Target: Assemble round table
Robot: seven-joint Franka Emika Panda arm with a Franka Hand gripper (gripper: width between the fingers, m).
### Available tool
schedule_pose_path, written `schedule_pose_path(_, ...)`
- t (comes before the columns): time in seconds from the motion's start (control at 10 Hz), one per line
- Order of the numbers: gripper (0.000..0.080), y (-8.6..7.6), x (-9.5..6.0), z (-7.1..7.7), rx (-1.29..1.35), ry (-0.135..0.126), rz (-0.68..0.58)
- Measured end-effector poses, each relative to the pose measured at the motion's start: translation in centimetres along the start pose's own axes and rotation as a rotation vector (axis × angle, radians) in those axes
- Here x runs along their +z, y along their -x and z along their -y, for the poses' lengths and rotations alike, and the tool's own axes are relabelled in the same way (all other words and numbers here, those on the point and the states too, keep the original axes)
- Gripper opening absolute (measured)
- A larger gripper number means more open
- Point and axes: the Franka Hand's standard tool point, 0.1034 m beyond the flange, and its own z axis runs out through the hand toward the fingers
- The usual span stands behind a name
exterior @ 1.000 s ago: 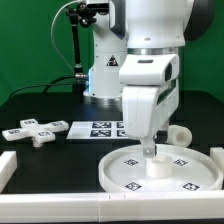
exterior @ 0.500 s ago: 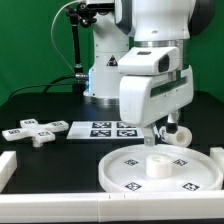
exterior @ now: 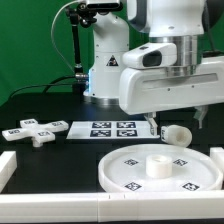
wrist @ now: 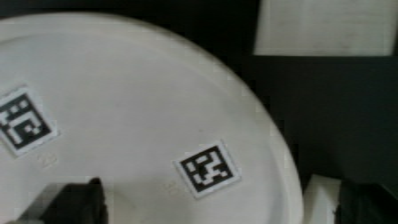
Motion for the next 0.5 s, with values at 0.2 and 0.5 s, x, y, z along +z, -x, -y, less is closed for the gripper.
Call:
schedule_pose_path(0.2, 0.0649, 0.63, 0.51, 1.27, 0.007, -0.002, 0.006)
schedule_pose_path(0.5, 0.0649, 0.69, 0.41, 1.09, 0.004, 0.000, 0.051)
